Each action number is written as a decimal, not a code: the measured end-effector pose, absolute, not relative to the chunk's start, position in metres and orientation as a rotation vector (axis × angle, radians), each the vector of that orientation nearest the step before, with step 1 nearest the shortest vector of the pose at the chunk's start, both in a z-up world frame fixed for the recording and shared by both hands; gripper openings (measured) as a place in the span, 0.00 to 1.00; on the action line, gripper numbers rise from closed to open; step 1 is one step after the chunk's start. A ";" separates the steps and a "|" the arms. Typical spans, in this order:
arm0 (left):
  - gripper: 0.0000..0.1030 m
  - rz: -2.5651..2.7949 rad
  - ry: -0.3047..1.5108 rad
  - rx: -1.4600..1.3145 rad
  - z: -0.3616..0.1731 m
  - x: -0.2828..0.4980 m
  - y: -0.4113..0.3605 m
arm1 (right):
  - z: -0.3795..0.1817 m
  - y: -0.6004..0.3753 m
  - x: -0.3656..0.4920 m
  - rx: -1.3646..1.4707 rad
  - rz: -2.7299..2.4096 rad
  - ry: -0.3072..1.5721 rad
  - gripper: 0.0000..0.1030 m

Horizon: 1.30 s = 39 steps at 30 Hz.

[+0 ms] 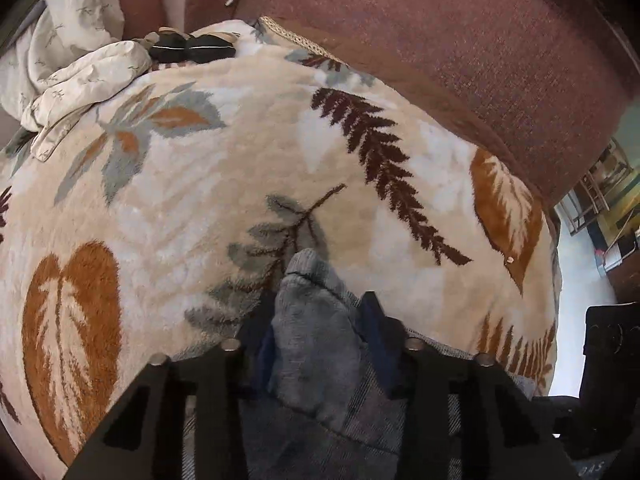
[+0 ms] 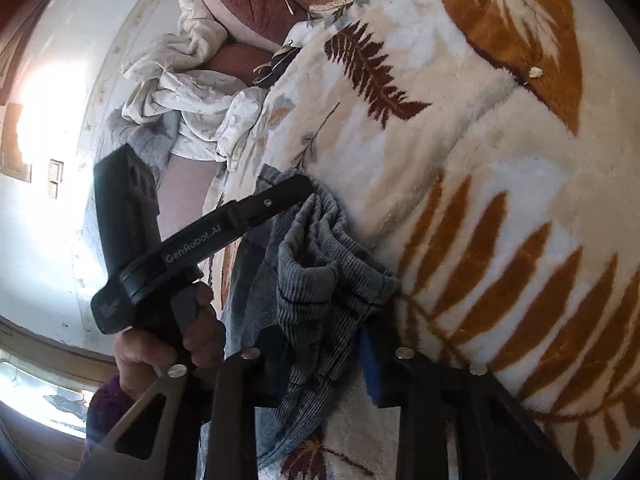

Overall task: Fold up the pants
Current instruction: 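Grasp and lift the folded hem end with the right tool while the left tool grasps the jeans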

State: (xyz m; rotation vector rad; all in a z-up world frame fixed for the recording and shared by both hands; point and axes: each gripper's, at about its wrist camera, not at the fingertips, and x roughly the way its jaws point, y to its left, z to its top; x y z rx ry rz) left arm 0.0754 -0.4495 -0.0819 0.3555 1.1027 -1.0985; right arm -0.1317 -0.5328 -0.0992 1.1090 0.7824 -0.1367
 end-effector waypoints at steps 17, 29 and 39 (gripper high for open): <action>0.19 -1.107 1.030 0.166 -0.042 0.073 -0.408 | -0.041 -0.490 -0.135 0.740 -0.121 0.697 0.19; 0.19 -1.083 0.924 -0.039 0.003 0.076 -0.314 | 0.004 -0.417 -0.131 0.479 -0.031 0.618 0.19; 0.19 -0.995 0.901 -0.173 -0.007 0.077 -0.216 | 0.002 -0.329 -0.110 0.285 0.126 0.714 0.19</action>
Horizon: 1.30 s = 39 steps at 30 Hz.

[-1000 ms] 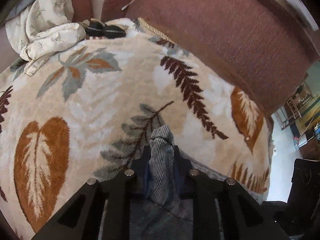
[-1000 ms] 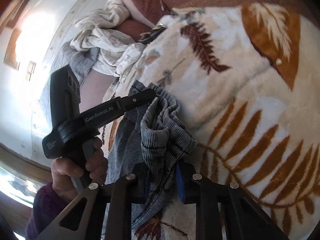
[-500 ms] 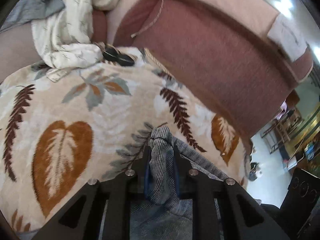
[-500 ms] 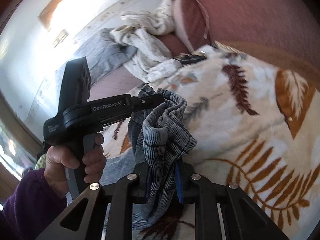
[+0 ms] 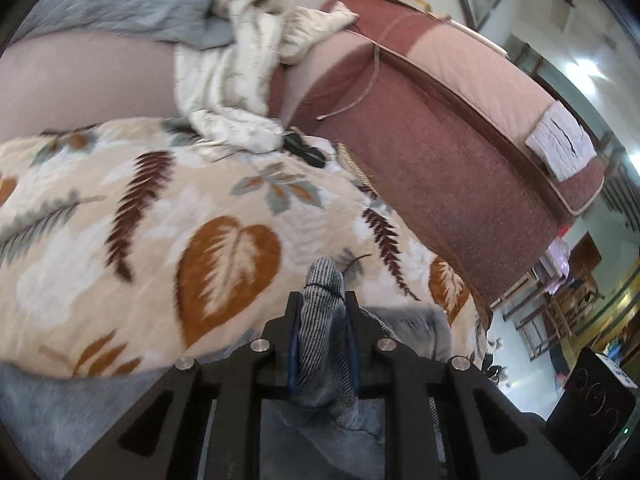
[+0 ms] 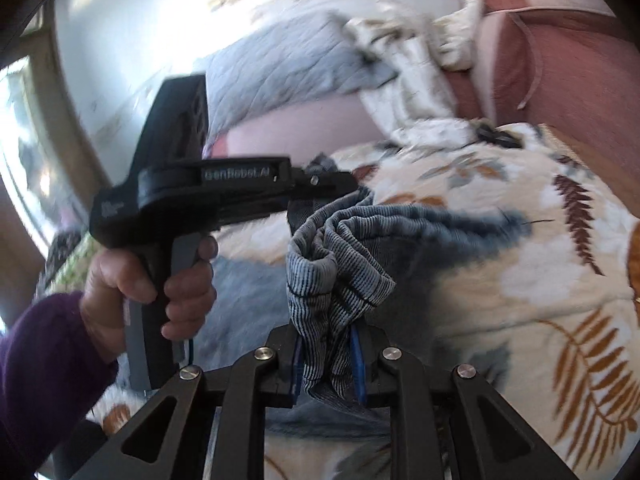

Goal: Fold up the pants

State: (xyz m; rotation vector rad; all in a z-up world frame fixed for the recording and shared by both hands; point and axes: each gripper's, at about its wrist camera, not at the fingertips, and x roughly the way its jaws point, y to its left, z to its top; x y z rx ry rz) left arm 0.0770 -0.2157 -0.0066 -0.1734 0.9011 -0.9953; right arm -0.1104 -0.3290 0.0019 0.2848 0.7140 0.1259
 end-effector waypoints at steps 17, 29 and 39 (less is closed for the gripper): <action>0.57 -0.738 0.952 -0.441 -0.065 0.075 -0.075 | -0.040 -0.266 -0.087 0.236 0.417 0.995 0.63; 0.67 -0.683 0.941 -0.444 -0.053 0.022 -0.042 | -0.002 -0.355 -0.121 0.535 0.427 0.702 0.64; 0.67 -0.719 0.964 -0.435 -0.066 0.033 -0.062 | -0.043 -0.420 -0.134 0.880 0.231 0.820 0.65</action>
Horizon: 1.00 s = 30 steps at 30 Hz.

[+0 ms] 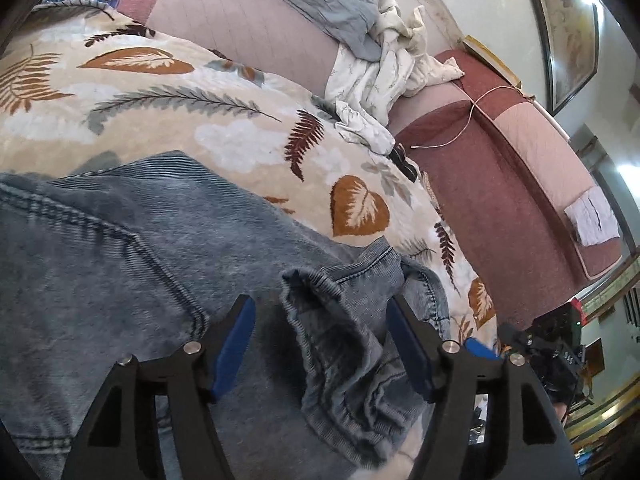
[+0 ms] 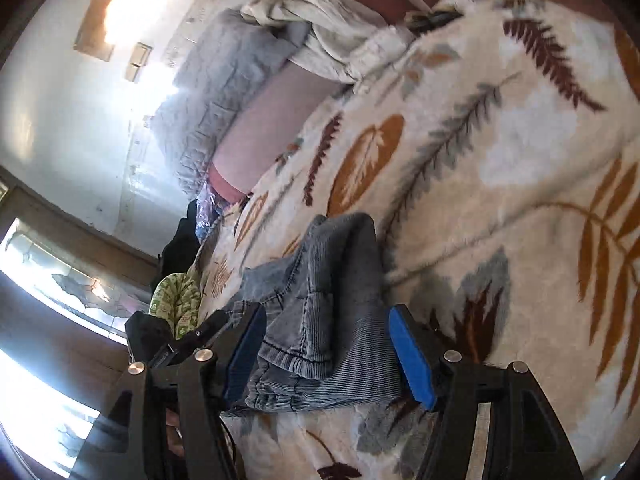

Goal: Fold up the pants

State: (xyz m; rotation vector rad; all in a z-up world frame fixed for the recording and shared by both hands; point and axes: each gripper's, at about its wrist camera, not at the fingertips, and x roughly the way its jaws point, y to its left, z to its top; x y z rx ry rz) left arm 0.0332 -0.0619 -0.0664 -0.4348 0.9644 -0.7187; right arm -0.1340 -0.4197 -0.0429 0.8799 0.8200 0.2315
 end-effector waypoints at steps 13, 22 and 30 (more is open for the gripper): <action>0.66 -0.781 0.872 -0.484 -0.059 0.044 -0.064 | -0.062 -0.350 -0.096 0.714 0.276 0.977 0.21; 0.57 -0.806 0.855 -0.591 -0.052 0.055 -0.047 | -0.024 -0.312 -0.067 0.687 0.373 0.805 0.14; 0.57 -0.659 0.866 -0.733 -0.064 0.068 -0.012 | -0.064 -0.287 -0.002 0.885 0.434 0.884 0.67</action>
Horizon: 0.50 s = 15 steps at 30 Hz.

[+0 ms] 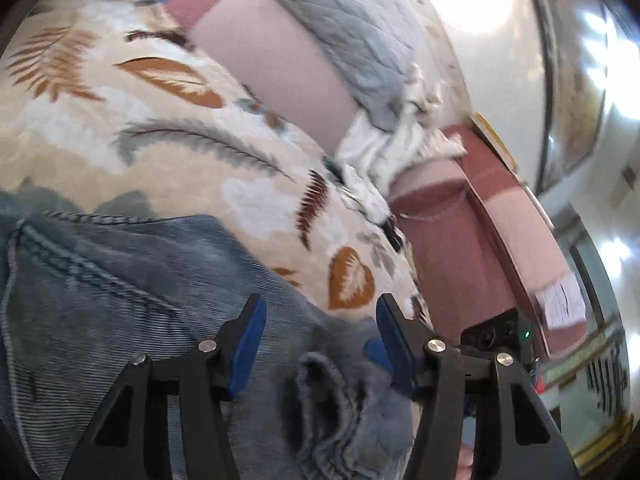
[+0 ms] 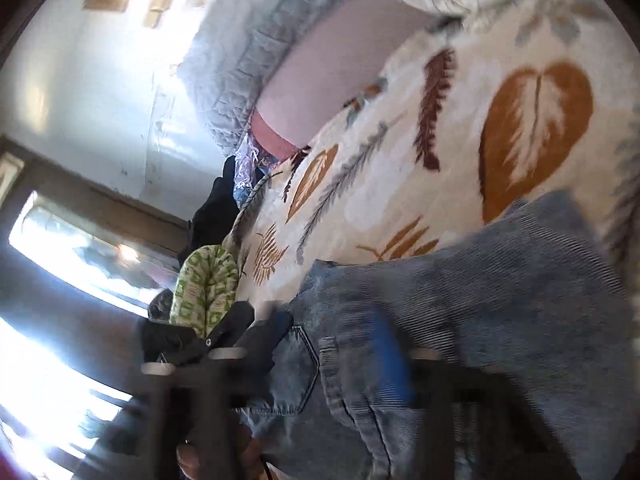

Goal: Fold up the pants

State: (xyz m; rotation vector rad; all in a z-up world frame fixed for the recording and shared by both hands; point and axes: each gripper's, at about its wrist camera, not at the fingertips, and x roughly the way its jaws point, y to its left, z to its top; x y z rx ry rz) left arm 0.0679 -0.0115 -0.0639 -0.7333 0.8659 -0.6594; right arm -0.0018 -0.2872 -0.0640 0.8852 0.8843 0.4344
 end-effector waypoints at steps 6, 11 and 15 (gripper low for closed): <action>0.56 -0.661 0.890 -0.675 -0.066 0.064 -0.020 | -0.059 -0.300 -0.010 0.924 0.445 0.821 0.67; 0.57 -0.700 0.937 -0.565 -0.066 0.050 -0.039 | -0.046 -0.319 -0.034 0.880 0.358 0.805 0.67; 0.61 -0.734 0.970 -0.509 -0.071 0.047 -0.055 | -0.042 -0.326 -0.057 0.808 0.280 0.855 0.67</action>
